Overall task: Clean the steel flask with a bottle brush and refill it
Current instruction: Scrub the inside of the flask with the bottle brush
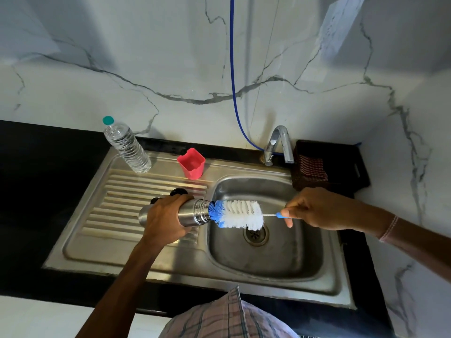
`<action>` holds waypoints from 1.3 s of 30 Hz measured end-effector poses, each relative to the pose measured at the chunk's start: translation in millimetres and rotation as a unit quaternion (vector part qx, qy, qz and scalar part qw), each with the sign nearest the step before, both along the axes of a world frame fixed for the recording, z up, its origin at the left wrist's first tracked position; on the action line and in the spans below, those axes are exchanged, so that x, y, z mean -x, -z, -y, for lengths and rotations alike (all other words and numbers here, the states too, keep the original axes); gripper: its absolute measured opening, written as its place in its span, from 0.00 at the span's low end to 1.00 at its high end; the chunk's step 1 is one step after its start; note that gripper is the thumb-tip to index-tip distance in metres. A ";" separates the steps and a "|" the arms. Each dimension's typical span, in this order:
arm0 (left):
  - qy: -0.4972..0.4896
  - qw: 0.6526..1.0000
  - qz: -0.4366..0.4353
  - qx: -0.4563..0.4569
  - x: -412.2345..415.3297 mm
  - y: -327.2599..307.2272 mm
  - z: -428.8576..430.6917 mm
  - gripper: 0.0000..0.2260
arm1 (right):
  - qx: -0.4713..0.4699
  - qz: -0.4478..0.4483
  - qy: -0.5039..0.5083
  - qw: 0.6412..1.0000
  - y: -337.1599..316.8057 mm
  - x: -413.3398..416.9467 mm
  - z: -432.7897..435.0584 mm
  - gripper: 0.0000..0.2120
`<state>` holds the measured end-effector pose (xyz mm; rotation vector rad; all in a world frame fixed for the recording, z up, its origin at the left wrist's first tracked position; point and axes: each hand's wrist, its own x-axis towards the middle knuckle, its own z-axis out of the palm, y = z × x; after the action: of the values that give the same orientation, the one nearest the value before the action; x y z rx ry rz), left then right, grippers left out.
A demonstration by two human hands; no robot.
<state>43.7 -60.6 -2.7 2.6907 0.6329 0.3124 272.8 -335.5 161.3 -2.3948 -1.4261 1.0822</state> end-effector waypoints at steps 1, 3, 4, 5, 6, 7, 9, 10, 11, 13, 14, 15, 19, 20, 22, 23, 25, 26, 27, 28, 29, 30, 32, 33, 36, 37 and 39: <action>-0.001 1.000 -0.002 0.002 0.3 0.6 -0.9 0.36 | -0.016 0.046 -0.023 0.999 -4.8 3.3 -1.0 0.17; 0.003 1.000 -0.010 0.003 0.4 1.2 -2.5 0.35 | -0.021 0.128 -0.055 0.990 -12.6 9.1 -1.3 0.16; 0.005 1.000 -0.013 0.003 0.2 1.6 -3.0 0.35 | -0.020 0.169 -0.064 0.983 -15.0 11.9 -0.1 0.15; 0.008 1.000 -0.016 0.002 0.0 2.0 -3.8 0.35 | -0.024 0.215 -0.073 0.974 -17.6 15.1 2.3 0.16; 0.009 1.000 -0.019 0.001 -0.5 2.2 -4.6 0.35 | -0.051 0.268 -0.095 0.957 -19.0 17.5 5.1 0.17; 0.009 1.000 -0.020 0.000 -1.0 2.1 -5.4 0.35 | -0.098 0.322 -0.128 0.933 -16.7 17.4 7.8 0.18; 0.004 1.000 -0.020 0.000 -2.1 1.7 -6.7 0.34 | -0.130 0.368 -0.172 0.905 -18.3 17.6 11.3 0.18; 0.002 1.000 -0.020 0.000 -2.8 1.5 -7.6 0.34 | -0.127 0.381 -0.187 0.897 -18.4 17.3 12.5 0.16; 0.000 1.000 -0.023 0.000 -3.0 1.7 -8.5 0.35 | -0.125 0.397 -0.208 0.885 -17.7 17.4 13.0 0.12; 0.000 1.000 -0.030 -0.002 -2.5 2.3 -11.1 0.35 | -0.126 0.429 -0.245 0.860 -13.8 15.2 14.2 0.10; 0.000 1.000 -0.031 -0.002 -2.2 2.6 -12.8 0.35 | -0.134 0.448 -0.254 0.847 -11.5 13.1 15.9 0.13; -0.001 1.000 -0.031 0.000 -1.8 2.4 -14.5 0.36 | -0.152 0.469 -0.256 0.832 -10.7 11.7 17.1 0.15; -0.011 1.000 -0.023 0.006 -0.3 0.1 -19.5 0.37 | -0.166 0.494 -0.242 0.818 -9.5 15.9 17.3 0.14; -0.010 1.000 -0.022 0.002 -0.1 0.1 -20.2 0.38 | -0.135 0.485 -0.210 0.838 -10.1 18.0 15.0 0.11; -0.005 1.000 -0.024 -0.007 0.2 1.0 -21.7 0.39 | -0.032 0.348 -0.083 0.933 -14.9 14.8 6.5 0.09; -0.005 1.000 -0.025 -0.010 -0.2 2.0 -22.3 0.39 | 0.046 0.200 -0.013 0.979 -15.3 9.3 3.6 0.12; -0.004 0.999 -0.027 -0.017 -0.4 5.6 -24.1 0.39 | 0.147 -0.097 0.107 0.978 -11.3 -3.4 -1.6 0.17; -0.004 1.000 -0.026 -0.017 -0.1 7.1 -24.6 0.39 | 0.160 -0.162 0.137 0.964 -8.0 -7.5 -2.5 0.18; -0.006 1.000 -0.023 -0.014 0.8 7.8 -24.9 0.38 | 0.153 -0.173 0.141 0.963 -3.9 -10.3 -2.4 0.18; -0.010 1.000 -0.018 -0.010 1.8 7.4 -24.9 0.38 | 0.128 -0.148 0.131 0.972 -0.9 -11.6 -3.5 0.17; -0.014 1.000 -0.012 -0.004 2.8 6.8 -24.7 0.38 | 0.090 -0.091 0.099 0.987 1.8 -11.0 -4.2 0.16; -0.018 1.000 -0.006 0.000 3.5 5.8 -23.8 0.38 | 0.045 -0.016 0.050 0.998 2.7 -8.8 -5.0 0.15; -0.028 1.000 0.001 0.004 5.2 4.1 -22.8 0.38 | -0.018 0.127 -0.030 0.991 -2.9 -3.7 -8.3 0.13; -0.033 0.999 0.003 0.007 5.6 3.5 -23.4 0.38 | -0.020 0.184 -0.051 0.981 -8.5 -0.7 -7.9 0.14; -0.042 0.999 -0.008 0.020 5.2 3.0 -28.1 0.39 | -0.030 0.364 -0.135 0.921 -20.9 6.9 -2.5 0.18; -0.042 0.999 -0.013 0.025 4.8 2.9 -29.8 0.39 | -0.034 0.395 -0.160 0.904 -23.3 7.6 -1.7 0.18; -0.043 0.998 -0.017 0.034 5.8 4.3 -32.9 0.38 | -0.028 0.420 -0.197 0.885 -30.2 4.8 -1.4 0.17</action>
<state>37.9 -27.8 -7.1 2.6126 0.7581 0.2633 268.0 -334.1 191.4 -2.7212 -2.2122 -0.0514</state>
